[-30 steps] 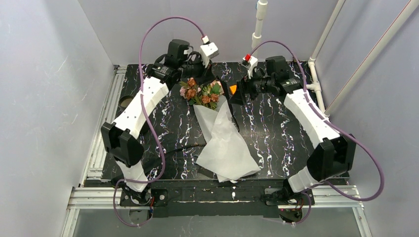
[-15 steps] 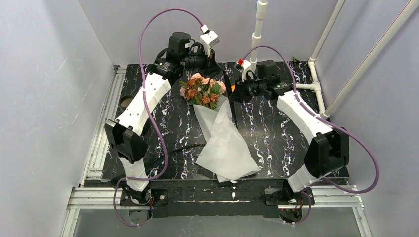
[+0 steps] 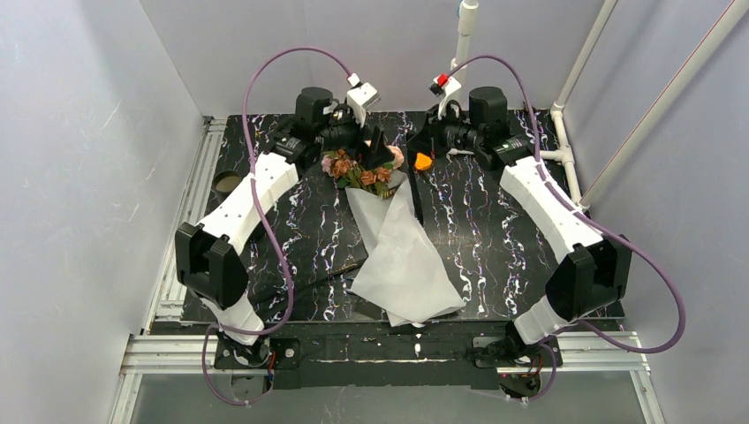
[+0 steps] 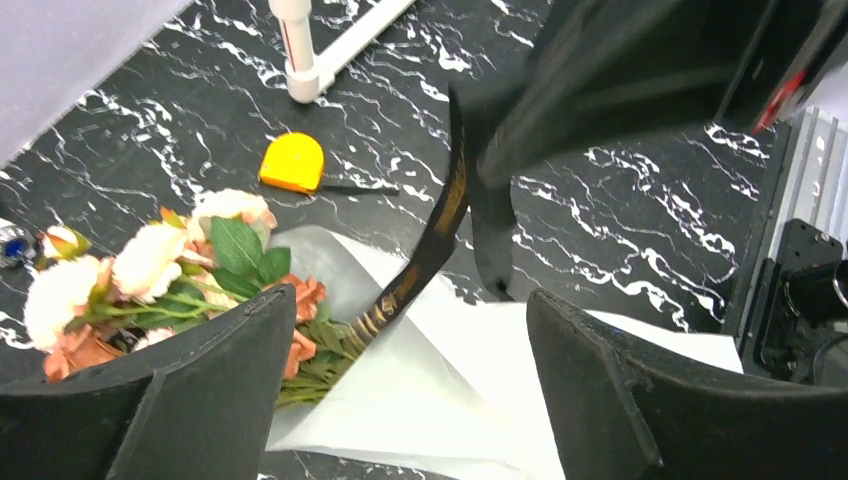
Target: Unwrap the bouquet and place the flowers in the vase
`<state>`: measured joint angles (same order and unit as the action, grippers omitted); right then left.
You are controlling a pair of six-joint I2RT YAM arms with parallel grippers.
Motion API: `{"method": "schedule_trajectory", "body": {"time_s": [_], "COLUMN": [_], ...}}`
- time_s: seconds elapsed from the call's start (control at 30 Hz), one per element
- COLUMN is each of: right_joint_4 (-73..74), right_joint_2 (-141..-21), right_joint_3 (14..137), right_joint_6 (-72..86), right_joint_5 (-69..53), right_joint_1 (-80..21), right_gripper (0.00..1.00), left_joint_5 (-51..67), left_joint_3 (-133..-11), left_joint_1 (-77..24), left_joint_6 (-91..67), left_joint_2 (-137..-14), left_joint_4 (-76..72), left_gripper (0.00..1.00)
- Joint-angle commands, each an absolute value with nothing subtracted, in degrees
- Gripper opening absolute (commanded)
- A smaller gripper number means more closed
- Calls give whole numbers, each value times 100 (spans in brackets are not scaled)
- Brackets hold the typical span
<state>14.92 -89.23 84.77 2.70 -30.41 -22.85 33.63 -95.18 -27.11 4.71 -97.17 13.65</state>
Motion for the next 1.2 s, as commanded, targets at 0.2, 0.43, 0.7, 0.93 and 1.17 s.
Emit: {"method": "schedule_trajectory", "body": {"time_s": [0.2, 0.43, 0.7, 0.93, 1.17], "right_joint_4": [195, -177, -315, -232, 332], "right_joint_2": [-8577, -8763, -8815, -8772, -8475], "right_joint_3": [9395, 10100, 10620, 10648, 10148], "right_joint_6": [1325, 1728, 2074, 2188, 1680], "right_joint_5": [-2492, -2290, -2026, -1901, -1548], "right_joint_1": [-2268, -2268, -2268, -2270, -2080], "right_gripper": [1, 1, 1, 1, 1], "left_joint_5": [3774, 3498, 3411, 3111, 2872], "left_joint_3": [-8303, -8463, -8915, -9209, -9500], "left_joint_1": [-3028, -3448, -3606, -3621, -3558], "left_joint_6": [1322, 1011, 584, 126, 145], "left_joint_2": [-9040, -9579, -10034, -10115, -9815], "left_joint_4": [248, -269, -405, -556, -635], "left_gripper": [82, 72, 61, 8, 0]}}
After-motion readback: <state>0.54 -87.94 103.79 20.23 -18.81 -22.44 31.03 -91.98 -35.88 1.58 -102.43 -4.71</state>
